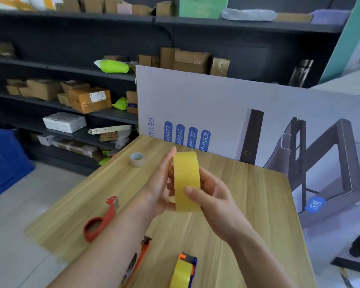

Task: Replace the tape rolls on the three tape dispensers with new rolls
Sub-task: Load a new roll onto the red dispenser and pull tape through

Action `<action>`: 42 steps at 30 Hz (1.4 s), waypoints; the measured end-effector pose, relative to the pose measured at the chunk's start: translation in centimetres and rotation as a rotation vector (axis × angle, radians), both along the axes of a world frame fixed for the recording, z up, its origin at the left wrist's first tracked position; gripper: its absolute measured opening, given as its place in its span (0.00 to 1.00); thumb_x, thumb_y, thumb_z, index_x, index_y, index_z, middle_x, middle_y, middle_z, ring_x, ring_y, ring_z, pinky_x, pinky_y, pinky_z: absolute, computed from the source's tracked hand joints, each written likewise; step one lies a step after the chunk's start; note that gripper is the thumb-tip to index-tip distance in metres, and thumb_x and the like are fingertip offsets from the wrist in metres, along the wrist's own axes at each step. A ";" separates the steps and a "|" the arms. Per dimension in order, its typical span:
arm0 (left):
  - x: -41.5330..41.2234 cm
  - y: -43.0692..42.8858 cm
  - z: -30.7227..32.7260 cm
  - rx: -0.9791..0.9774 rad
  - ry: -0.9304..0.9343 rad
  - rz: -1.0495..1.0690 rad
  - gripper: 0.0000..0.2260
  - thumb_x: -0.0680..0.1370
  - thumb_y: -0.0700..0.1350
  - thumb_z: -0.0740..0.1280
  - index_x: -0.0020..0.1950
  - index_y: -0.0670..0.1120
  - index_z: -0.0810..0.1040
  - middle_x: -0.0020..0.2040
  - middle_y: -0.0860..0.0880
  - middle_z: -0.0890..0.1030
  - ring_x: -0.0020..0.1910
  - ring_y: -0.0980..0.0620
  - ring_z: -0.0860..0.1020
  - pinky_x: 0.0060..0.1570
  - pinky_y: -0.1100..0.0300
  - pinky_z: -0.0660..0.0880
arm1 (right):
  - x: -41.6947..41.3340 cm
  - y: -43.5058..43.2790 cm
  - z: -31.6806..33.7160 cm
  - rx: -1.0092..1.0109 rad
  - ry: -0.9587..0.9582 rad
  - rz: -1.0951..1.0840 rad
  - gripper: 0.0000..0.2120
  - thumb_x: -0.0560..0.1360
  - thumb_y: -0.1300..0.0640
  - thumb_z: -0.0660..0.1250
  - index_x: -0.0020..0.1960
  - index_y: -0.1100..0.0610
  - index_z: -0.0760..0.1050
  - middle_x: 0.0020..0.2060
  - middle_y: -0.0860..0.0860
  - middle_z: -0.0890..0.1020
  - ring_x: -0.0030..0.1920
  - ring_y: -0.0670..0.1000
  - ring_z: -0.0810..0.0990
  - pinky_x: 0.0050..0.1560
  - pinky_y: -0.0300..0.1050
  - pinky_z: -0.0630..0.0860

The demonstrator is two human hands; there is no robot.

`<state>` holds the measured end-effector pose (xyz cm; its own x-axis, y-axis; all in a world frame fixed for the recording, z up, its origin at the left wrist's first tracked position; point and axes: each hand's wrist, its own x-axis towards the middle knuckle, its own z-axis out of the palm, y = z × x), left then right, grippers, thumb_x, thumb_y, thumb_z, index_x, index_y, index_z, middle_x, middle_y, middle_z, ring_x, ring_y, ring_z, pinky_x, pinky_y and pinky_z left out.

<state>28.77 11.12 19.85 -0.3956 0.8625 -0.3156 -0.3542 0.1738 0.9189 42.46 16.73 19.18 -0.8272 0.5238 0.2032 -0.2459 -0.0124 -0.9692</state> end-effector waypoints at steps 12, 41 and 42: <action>-14.2 -10.0 1.3 0.207 0.179 0.004 0.33 0.64 0.71 0.68 0.63 0.55 0.76 0.57 0.50 0.82 0.57 0.51 0.80 0.50 0.52 0.78 | -16.2 -8.6 2.4 -0.171 0.083 -0.058 0.17 0.77 0.52 0.66 0.61 0.60 0.78 0.52 0.61 0.84 0.53 0.59 0.84 0.54 0.58 0.80; -28.0 -6.3 2.7 0.096 -0.179 0.029 0.29 0.64 0.67 0.69 0.52 0.44 0.80 0.40 0.44 0.81 0.42 0.44 0.79 0.44 0.52 0.77 | -29.4 -5.9 3.3 0.131 -0.027 -0.003 0.15 0.76 0.55 0.66 0.61 0.57 0.76 0.51 0.55 0.85 0.49 0.55 0.85 0.51 0.51 0.82; -28.6 -6.1 2.5 0.073 -0.228 0.000 0.30 0.65 0.68 0.68 0.52 0.43 0.81 0.42 0.42 0.82 0.44 0.43 0.80 0.48 0.49 0.77 | -29.7 -5.7 3.2 0.148 -0.037 0.002 0.15 0.75 0.57 0.66 0.62 0.57 0.75 0.51 0.55 0.85 0.50 0.55 0.85 0.50 0.49 0.82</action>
<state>0.17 5.03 22.37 -0.3211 0.8865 -0.3332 -0.5536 0.1097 0.8255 12.72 11.03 22.38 -0.8367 0.4889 0.2468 -0.2096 0.1304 -0.9690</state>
